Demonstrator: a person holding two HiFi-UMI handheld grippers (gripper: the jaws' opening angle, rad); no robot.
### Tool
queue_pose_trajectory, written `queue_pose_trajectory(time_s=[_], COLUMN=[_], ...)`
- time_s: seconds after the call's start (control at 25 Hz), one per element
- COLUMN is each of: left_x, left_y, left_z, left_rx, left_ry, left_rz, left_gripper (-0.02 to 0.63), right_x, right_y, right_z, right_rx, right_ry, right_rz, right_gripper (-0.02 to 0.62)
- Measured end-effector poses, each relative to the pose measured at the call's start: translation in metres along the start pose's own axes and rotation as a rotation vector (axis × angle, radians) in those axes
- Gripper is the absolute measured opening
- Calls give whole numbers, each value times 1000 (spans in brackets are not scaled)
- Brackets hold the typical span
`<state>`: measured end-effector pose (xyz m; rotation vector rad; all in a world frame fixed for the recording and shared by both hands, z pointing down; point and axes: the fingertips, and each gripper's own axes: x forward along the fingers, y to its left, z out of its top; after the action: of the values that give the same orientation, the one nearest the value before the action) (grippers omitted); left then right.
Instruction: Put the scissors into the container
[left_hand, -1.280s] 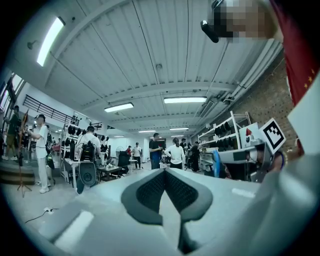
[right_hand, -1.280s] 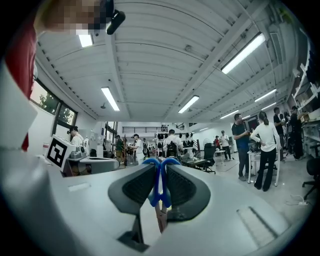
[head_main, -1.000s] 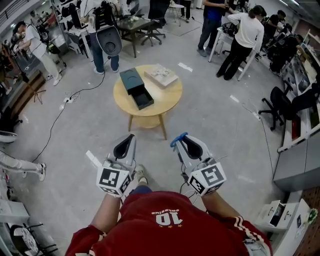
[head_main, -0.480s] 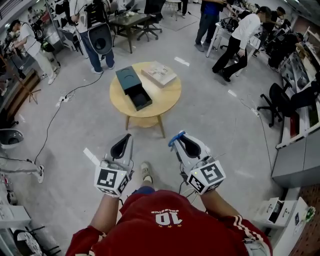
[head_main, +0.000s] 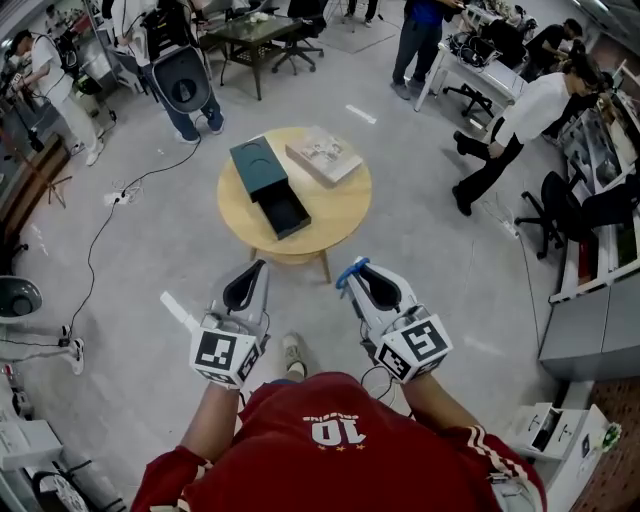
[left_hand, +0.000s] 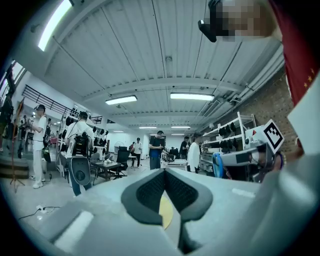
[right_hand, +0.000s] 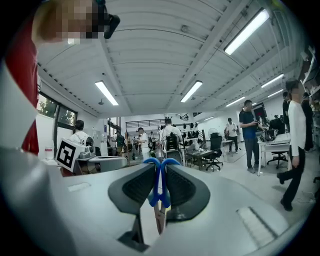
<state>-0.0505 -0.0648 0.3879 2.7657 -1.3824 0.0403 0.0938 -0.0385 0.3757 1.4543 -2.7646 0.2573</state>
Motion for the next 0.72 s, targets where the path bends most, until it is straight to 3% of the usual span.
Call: queue_pose_trajectory(time_s=[0.32,0.72], left_x=[46,68], left_y=[60,111], left_z=[17,24], left_rx=[-8,-48], left_ry=[-29,-58], left_rz=[-2,-16], left_gripper=[3,3], right_x=[73,133], right_y=[-20,-21], right_z=[23,36], right_rx=[2,2], right_ry=[1,17], right_rz=[18,16], right_gripper=[74,74])
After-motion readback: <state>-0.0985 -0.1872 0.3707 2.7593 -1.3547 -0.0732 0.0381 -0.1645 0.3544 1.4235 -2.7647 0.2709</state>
